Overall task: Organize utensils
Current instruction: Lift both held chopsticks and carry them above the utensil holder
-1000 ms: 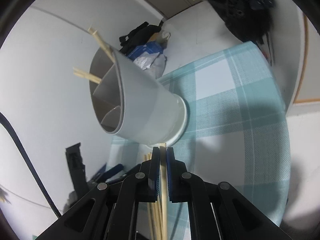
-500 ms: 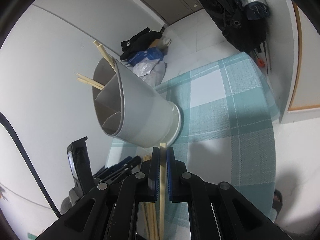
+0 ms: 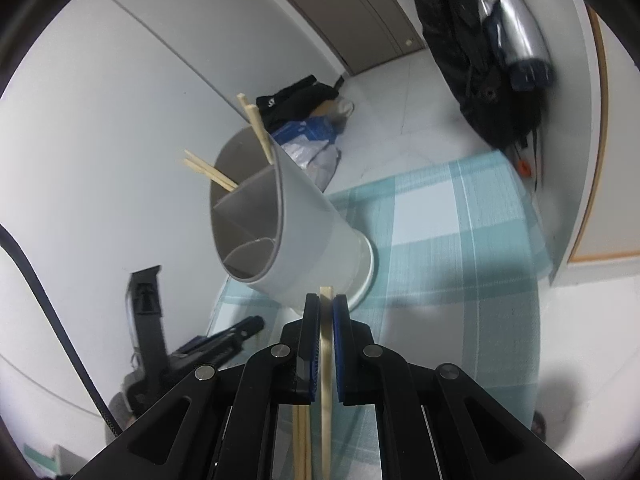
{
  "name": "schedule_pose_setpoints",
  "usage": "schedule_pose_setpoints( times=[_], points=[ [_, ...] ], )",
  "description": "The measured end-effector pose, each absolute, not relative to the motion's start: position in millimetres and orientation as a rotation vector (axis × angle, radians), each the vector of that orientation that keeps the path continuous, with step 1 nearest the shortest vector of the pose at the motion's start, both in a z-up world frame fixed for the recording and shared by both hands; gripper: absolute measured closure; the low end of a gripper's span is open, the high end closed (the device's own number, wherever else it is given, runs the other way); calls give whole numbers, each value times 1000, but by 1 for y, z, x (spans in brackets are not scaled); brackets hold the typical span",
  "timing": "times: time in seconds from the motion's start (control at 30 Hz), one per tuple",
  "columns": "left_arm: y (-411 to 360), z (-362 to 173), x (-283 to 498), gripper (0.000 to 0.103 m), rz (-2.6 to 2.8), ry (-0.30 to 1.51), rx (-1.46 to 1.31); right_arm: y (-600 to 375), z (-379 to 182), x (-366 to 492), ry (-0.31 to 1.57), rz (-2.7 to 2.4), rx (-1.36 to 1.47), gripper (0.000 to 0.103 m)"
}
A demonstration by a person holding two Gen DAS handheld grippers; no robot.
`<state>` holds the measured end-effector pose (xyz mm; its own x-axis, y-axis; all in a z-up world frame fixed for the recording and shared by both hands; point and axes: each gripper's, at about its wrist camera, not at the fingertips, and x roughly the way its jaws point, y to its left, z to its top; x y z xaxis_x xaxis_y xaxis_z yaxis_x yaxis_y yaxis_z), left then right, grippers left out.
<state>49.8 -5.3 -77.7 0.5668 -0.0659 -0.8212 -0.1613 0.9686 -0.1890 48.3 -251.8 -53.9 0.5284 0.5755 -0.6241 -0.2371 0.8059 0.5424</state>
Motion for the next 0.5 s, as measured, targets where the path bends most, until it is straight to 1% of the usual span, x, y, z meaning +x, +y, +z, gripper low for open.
schedule_pose_setpoints(
  times=[0.2,0.5],
  points=[
    [-2,-38,31,100,18,806,-274,-249,-37,35,812,483,360,97],
    [-6,-7,13,100,-35,693,-214,-241,-20,14,718,453,267,97]
  ],
)
